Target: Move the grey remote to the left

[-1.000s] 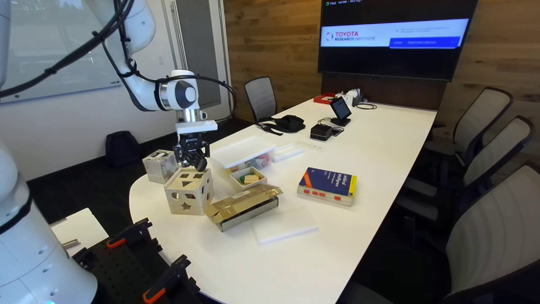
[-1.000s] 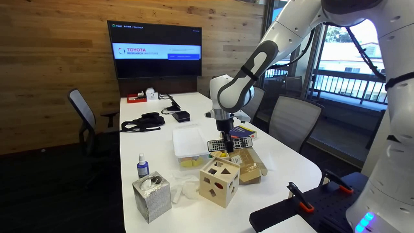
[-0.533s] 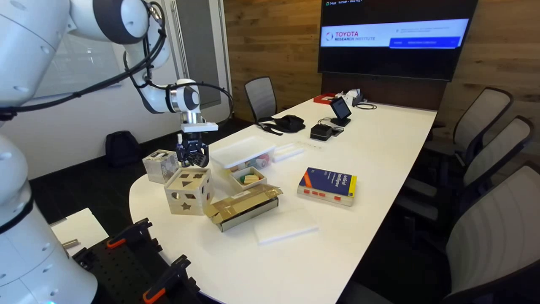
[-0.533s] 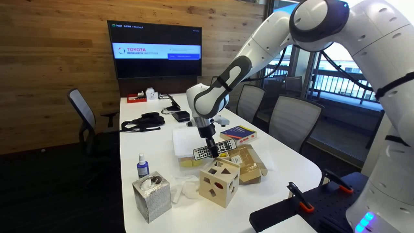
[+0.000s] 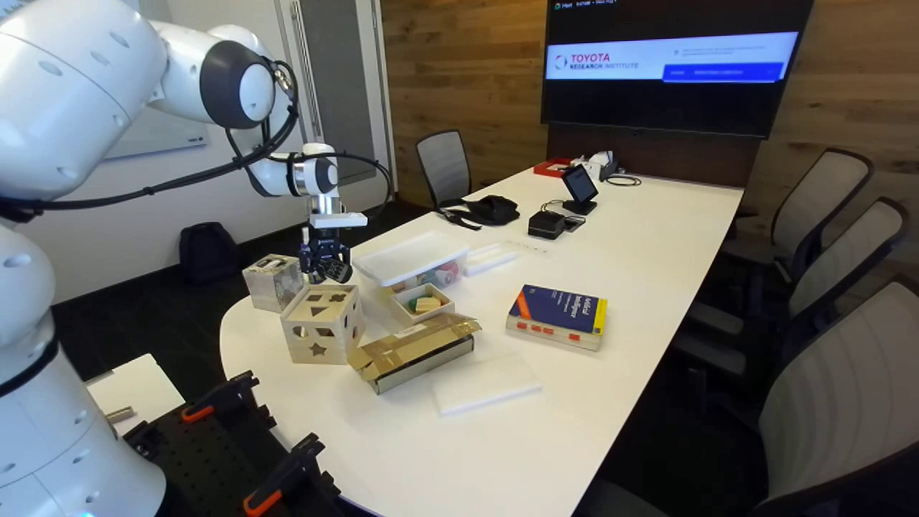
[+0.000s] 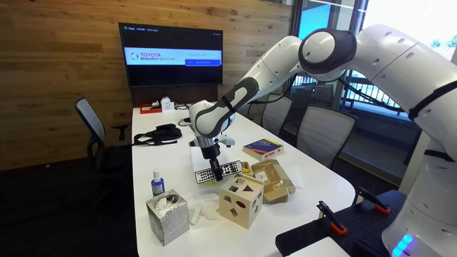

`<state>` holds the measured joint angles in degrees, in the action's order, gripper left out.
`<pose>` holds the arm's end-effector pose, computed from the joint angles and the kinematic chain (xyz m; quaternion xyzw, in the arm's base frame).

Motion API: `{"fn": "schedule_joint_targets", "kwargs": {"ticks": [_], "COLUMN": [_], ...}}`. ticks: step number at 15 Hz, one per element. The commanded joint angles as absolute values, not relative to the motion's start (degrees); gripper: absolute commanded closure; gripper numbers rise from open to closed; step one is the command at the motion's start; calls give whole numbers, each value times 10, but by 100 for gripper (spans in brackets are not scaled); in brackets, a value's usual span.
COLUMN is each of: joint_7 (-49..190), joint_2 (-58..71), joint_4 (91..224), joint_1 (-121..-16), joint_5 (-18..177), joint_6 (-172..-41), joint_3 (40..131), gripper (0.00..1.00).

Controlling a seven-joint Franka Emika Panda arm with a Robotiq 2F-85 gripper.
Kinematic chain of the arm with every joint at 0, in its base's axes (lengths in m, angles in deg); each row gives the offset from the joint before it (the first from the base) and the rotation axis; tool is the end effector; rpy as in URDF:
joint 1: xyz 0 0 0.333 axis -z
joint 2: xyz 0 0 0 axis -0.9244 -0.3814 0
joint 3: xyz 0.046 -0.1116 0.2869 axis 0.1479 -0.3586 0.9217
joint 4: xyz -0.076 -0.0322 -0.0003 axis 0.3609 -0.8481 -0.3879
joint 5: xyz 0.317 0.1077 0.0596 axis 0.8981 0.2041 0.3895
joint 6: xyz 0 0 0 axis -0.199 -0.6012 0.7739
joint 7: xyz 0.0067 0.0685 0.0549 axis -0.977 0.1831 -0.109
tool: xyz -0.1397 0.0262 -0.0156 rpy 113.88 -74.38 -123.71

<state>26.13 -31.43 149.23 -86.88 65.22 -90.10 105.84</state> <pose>0.5310 0.3270 0.1074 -0.7521 -0.6414 0.1510 0.0109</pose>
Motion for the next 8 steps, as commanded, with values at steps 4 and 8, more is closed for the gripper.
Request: {"fn": "schedule_joint_targets", "kwargs": {"ticks": [4,8], "joint_7": [219,195], "joint_2": [-376,-413], "joint_4": [1381,1325], "joint_1": [-887,-892], "joint_5": [664,679], "joint_6": [-857,-835], "joint_3": [1068,1073], "gripper": [96,96]}}
